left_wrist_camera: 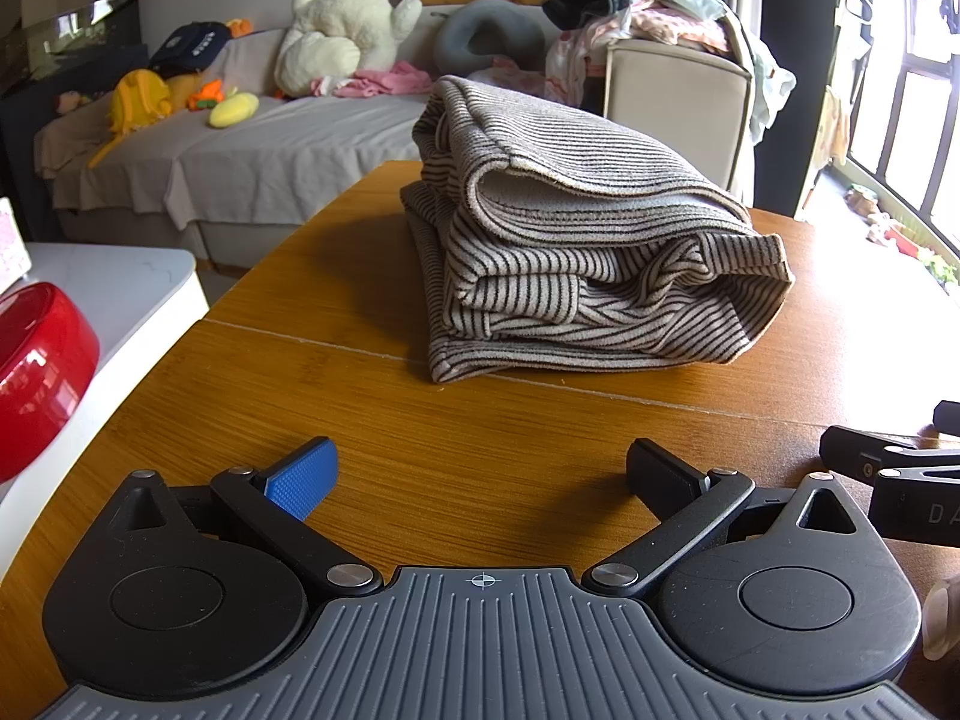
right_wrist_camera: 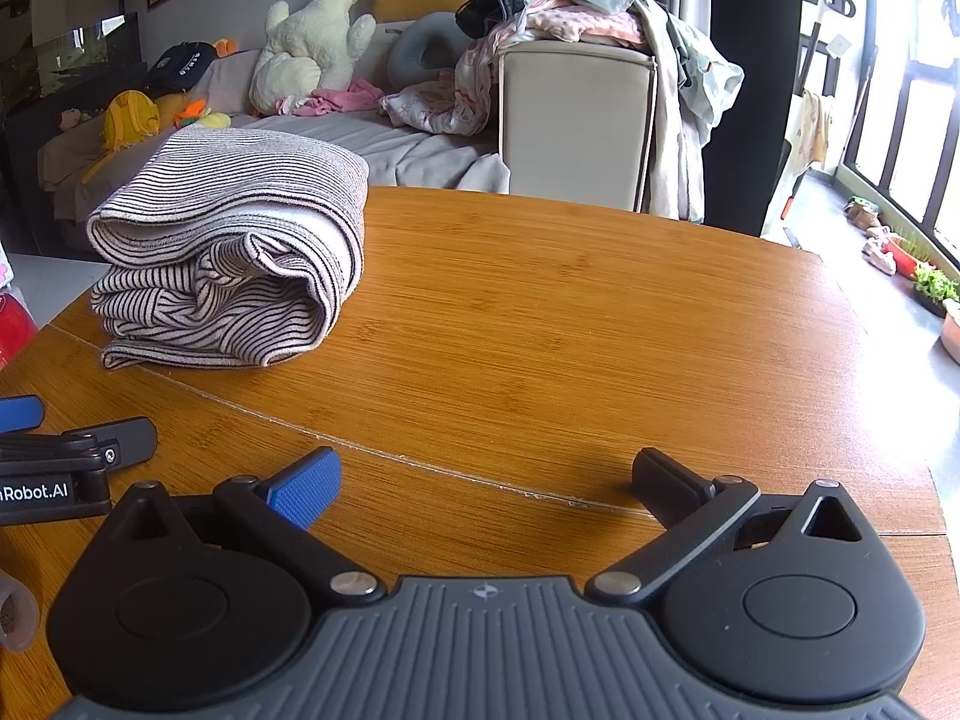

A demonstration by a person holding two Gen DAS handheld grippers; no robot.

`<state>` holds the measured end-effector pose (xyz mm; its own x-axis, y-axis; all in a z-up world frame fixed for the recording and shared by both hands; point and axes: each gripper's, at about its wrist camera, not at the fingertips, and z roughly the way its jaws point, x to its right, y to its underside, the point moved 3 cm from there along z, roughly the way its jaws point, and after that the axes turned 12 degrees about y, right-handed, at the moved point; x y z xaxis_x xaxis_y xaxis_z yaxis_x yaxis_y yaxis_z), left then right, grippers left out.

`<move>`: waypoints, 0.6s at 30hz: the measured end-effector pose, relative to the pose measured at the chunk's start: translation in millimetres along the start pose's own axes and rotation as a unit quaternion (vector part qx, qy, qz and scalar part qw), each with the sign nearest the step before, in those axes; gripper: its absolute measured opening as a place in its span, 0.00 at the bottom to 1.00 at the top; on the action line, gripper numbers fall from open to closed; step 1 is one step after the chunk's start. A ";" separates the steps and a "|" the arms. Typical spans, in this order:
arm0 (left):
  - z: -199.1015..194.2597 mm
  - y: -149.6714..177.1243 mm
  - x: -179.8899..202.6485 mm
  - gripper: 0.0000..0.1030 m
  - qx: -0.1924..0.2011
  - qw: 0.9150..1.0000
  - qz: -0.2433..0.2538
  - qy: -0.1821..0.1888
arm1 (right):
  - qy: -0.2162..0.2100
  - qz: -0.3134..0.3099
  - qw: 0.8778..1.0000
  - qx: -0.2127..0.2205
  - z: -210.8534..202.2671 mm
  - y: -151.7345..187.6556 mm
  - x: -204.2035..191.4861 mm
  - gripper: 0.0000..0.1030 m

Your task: Fold clothes

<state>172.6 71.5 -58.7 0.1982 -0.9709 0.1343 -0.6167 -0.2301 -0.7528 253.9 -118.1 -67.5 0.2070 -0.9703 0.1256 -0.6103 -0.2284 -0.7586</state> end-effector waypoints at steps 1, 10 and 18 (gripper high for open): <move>0.0 -0.2 0.0 1.00 0.000 1.000 0.000 -0.001 | 0.000 0.000 1.000 0.000 0.0 0.0 0.0 1.00; 0.6 -0.7 0.1 1.00 0.000 1.000 -0.001 -0.002 | 0.000 0.000 1.000 0.000 -0.1 0.1 -0.4 1.00; 0.7 -0.9 0.4 1.00 0.000 1.000 -0.002 -0.003 | 0.000 0.000 1.000 0.000 -0.2 0.3 -0.8 1.00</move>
<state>173.8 71.4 -58.4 0.2048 -0.9697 0.1333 -0.6154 -0.2335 -0.7528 253.4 -117.4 -67.7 0.2065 -0.9704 0.1250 -0.6103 -0.2276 -0.7587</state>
